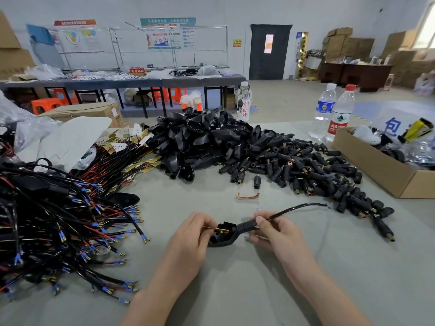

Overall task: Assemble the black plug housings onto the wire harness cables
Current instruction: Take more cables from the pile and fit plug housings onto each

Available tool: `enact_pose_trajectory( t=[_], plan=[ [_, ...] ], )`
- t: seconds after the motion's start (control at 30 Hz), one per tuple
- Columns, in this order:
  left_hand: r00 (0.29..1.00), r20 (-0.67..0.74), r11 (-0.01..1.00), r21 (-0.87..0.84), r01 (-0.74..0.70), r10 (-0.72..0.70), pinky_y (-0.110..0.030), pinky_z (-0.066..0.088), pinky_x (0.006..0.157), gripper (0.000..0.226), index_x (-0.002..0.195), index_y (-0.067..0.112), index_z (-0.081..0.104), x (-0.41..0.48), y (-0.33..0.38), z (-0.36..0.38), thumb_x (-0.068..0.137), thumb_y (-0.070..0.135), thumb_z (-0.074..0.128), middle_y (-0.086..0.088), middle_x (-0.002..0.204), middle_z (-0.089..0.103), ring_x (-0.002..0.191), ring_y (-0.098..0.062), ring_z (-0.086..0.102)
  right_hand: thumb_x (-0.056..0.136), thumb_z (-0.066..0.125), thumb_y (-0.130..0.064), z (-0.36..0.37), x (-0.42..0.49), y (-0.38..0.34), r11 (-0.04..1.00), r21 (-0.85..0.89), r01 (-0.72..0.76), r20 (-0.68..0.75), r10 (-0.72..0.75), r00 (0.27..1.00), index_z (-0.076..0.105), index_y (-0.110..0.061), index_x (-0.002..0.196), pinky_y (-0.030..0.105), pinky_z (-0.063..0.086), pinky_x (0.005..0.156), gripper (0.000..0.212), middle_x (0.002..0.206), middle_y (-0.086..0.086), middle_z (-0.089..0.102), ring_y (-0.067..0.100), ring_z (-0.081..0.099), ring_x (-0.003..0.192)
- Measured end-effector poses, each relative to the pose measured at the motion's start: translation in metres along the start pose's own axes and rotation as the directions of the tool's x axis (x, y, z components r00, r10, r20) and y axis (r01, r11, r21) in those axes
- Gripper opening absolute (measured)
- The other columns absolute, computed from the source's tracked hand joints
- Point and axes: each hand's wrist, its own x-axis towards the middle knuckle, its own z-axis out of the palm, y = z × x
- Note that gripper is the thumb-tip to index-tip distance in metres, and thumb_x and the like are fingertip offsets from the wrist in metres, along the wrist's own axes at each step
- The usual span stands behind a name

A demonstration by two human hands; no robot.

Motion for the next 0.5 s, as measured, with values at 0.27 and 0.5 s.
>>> enact_pose_trajectory(
  t=[0.27,0.5],
  plan=[
    [0.999,0.007,0.999,0.041,-0.035,0.034,-0.018,0.041,0.073,0.048,0.068,0.027,0.054,0.0003,-0.0019,-0.002,0.084,-0.018,0.049,0.018,0.1,0.055,0.09,-0.012,0.058,0.098,0.055,-0.001,-0.0008,0.0001,0.0007,1.0,0.015,-0.002,0.006,0.002,1.0,0.064,-0.003,0.099,0.024,0.059,0.064,0.01,0.082,0.002,0.074,0.024,0.07,0.085],
    [1.0,-0.025,1.0,0.015,-0.008,0.009,-0.016,0.045,0.072,0.035,0.089,0.039,0.056,0.0003,-0.0038,0.0004,0.092,0.004,0.06,0.019,0.096,0.062,0.085,-0.01,0.06,0.097,0.055,0.001,0.0,-0.0001,-0.0003,1.0,0.027,-0.014,-0.016,0.014,1.0,0.064,-0.002,0.099,0.021,0.059,0.063,0.009,0.096,0.015,0.065,0.031,0.067,0.094]
  ],
)
